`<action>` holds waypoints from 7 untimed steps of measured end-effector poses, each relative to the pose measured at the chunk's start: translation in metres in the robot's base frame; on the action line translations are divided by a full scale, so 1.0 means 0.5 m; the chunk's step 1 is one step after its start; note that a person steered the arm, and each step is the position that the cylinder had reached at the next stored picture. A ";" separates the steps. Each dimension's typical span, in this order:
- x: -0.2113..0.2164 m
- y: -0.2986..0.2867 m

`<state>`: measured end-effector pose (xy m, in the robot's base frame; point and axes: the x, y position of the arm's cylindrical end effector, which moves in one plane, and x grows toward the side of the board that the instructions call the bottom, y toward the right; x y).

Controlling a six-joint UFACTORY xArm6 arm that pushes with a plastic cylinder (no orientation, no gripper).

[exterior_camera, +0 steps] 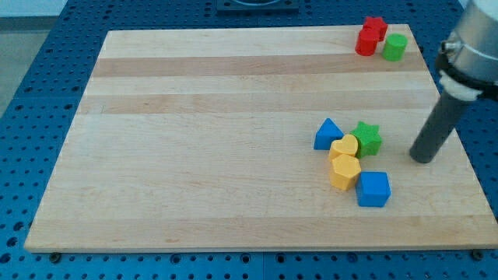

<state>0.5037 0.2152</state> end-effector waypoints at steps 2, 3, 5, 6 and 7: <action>0.017 -0.146; 0.004 -0.148; -0.050 -0.143; -0.075 -0.125; -0.091 -0.088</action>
<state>0.4580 0.1714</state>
